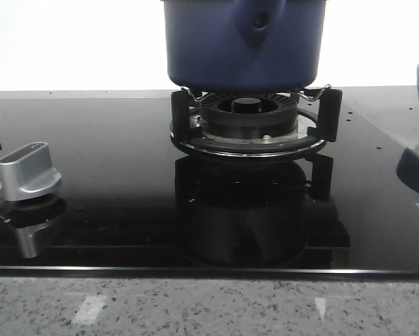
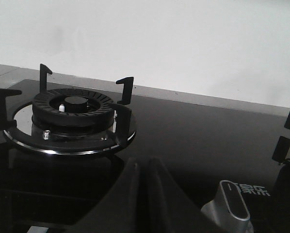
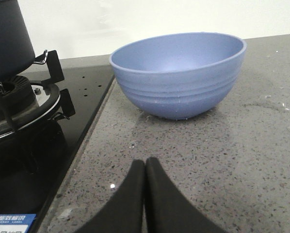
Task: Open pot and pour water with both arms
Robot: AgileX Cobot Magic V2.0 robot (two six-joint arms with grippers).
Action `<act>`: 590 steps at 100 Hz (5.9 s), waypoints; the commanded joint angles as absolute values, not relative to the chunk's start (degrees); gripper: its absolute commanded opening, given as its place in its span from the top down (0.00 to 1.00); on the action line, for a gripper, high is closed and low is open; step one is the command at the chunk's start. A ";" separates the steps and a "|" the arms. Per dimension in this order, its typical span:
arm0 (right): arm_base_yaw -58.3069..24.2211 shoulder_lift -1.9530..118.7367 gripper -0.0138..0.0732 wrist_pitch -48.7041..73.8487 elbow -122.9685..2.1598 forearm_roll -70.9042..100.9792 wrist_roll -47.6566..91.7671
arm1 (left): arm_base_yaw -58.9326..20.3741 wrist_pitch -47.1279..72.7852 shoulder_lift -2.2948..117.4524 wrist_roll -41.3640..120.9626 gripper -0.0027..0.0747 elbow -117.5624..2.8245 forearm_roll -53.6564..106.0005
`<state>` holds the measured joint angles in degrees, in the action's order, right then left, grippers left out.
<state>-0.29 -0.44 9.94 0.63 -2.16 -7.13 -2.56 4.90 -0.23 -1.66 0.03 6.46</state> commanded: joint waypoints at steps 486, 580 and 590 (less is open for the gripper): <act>-2.04 31.90 0.35 38.41 -41.61 10.98 3.41 | -25.85 41.57 98.98 92.85 0.57 -86.82 92.01; 7.95 67.58 0.36 52.15 -67.27 -6.62 -7.28 | -12.38 47.04 87.24 92.36 0.49 -86.82 90.68; 10.81 72.30 0.36 52.25 -69.04 -6.62 -7.28 | -9.95 48.60 86.79 92.36 0.49 -86.82 90.75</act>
